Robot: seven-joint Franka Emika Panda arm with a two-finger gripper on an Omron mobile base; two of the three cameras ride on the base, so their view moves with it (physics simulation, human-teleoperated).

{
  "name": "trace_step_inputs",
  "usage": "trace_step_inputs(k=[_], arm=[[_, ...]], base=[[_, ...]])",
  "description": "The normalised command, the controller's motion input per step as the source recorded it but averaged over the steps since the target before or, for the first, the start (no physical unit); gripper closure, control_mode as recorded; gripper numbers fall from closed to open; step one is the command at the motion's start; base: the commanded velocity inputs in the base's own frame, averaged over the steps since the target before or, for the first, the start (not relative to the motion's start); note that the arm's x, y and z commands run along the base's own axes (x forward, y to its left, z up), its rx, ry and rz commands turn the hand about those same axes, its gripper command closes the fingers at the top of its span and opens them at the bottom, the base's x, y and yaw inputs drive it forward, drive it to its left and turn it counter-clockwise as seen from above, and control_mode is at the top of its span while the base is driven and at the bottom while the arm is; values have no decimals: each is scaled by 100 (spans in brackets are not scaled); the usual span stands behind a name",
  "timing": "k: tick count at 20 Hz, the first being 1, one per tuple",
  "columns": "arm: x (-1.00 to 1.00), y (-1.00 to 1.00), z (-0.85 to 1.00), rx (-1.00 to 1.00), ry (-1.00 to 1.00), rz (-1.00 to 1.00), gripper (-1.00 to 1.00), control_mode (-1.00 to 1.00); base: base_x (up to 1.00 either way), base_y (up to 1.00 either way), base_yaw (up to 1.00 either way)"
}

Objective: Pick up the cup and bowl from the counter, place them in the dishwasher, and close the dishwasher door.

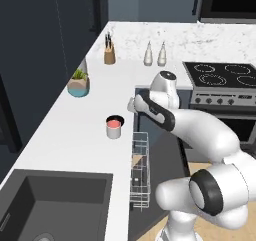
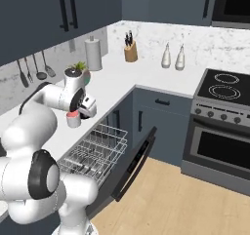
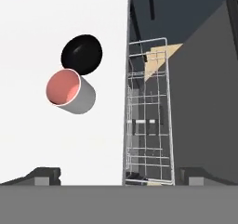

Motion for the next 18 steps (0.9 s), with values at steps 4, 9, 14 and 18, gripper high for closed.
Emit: trace_step_inputs(k=[4,9,14,18], arm=[[45,38,-40,10,4,0,-100,-100],[39,37,-16,6,1,0,-100,-100],[34,27,-10,-2,11,0,-100,-100],[19,6,-13,0,9,0,-100,-100]], base=[[0,0,0],[0,0,0],[0,0,0],[0,0,0]])
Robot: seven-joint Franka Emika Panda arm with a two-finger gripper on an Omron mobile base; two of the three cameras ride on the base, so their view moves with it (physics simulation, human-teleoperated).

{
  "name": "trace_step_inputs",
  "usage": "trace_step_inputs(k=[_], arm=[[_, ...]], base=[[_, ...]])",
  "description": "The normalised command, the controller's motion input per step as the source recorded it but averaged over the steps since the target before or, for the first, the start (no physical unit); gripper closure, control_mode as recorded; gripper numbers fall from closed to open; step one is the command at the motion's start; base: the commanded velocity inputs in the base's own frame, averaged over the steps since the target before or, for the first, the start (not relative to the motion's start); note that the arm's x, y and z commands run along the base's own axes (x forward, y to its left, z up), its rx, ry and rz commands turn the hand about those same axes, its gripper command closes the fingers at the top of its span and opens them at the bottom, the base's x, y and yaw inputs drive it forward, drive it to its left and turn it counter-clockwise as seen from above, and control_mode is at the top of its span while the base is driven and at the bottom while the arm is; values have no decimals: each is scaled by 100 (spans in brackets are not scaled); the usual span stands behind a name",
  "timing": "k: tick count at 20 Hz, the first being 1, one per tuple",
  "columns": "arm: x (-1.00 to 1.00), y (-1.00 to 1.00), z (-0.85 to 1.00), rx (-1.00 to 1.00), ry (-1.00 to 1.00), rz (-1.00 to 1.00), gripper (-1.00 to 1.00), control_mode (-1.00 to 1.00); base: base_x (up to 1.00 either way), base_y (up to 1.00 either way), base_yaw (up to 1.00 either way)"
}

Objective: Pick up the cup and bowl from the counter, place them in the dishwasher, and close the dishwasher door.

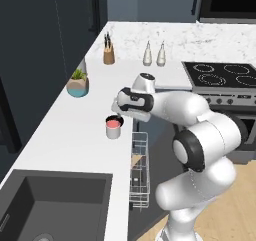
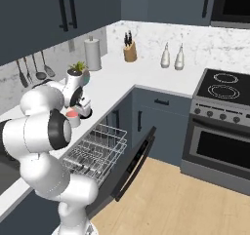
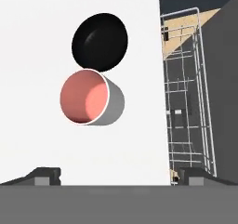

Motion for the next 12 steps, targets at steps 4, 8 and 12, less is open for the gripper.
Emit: trace_step_inputs(k=[4,8,12], arm=[[33,6,-29,0,8,0,-100,-100],[37,11,-43,0,1,0,-100,-100],[22,17,-33,0,0,0,-100,-100]], base=[[0,0,0],[0,0,0],[0,0,0]])
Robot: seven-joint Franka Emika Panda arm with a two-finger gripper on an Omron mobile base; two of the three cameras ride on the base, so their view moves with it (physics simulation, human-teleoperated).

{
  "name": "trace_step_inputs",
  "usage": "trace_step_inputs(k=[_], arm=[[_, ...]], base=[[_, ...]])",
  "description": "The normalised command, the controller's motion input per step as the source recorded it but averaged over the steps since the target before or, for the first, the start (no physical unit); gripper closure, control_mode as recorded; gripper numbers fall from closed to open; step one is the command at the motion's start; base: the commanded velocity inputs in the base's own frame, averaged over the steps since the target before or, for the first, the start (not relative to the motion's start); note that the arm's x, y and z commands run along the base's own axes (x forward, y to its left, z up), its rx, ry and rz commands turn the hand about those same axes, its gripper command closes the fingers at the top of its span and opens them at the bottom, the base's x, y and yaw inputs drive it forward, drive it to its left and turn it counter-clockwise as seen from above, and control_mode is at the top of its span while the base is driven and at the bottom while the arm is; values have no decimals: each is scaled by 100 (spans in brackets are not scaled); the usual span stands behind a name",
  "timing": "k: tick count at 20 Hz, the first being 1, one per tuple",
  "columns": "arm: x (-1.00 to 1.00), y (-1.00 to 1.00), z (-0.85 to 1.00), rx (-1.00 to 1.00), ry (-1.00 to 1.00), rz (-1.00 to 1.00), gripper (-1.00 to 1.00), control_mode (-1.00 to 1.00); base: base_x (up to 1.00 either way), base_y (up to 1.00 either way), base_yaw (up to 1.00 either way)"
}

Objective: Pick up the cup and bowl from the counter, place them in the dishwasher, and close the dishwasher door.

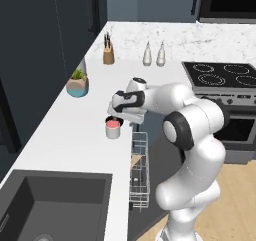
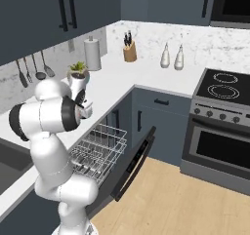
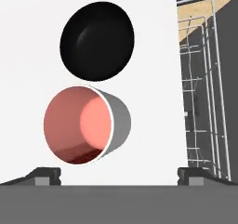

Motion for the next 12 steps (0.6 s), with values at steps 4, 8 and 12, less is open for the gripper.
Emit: trace_step_inputs(k=[4,8,12], arm=[[33,19,-28,0,0,0,-100,-100],[34,14,-26,0,0,0,-100,-100],[12,1,-27,0,0,0,-100,-100]], base=[[0,0,0],[0,0,0],[0,0,0]])
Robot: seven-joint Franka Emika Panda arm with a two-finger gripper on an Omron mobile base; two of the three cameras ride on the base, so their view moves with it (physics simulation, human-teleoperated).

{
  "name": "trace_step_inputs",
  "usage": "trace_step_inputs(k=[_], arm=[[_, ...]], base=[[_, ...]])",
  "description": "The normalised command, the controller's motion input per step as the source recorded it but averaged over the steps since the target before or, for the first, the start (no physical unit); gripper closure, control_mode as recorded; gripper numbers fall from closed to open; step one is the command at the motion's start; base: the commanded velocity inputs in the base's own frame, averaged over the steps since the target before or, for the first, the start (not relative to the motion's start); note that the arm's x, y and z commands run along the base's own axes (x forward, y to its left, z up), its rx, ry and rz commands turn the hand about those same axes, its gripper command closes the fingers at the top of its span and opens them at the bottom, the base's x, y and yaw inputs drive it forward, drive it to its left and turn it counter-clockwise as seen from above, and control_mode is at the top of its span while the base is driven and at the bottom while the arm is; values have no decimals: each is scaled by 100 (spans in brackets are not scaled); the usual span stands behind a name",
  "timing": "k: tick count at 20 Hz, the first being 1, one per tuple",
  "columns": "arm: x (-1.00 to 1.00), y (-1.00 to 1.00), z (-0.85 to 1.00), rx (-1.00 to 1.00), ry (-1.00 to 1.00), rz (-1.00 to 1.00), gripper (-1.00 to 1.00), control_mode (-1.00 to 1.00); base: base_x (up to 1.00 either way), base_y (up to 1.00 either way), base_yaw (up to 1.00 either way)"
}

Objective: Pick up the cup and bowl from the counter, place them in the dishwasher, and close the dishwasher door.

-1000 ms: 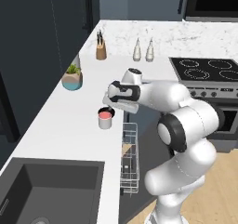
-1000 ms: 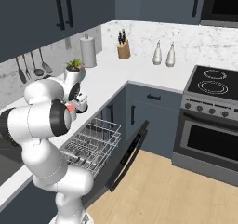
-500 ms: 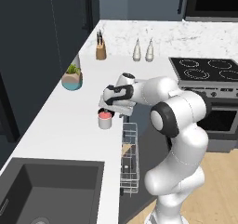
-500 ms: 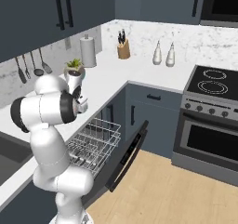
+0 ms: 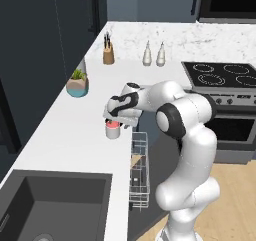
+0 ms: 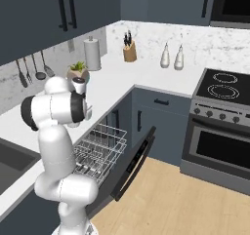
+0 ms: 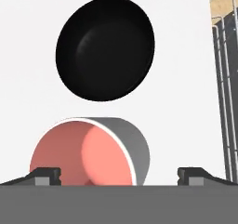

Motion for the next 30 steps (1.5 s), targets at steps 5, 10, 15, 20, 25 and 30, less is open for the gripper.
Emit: trace_step_inputs(k=[5,10,15,20,25,30], arm=[[1,0,-32,0,0,0,100,-100],[0,1,-30,0,0,0,100,-100],[0,0,-14,0,0,0,100,-100],[-48,0,0,0,0,2,100,-100],[-91,-15,0,0,-7,0,100,-100],[-71,-56,0,1,0,-2,100,-100]], base=[[0,0,0],[0,0,0],[0,0,0],[0,0,0],[0,0,0],[0,0,0]])
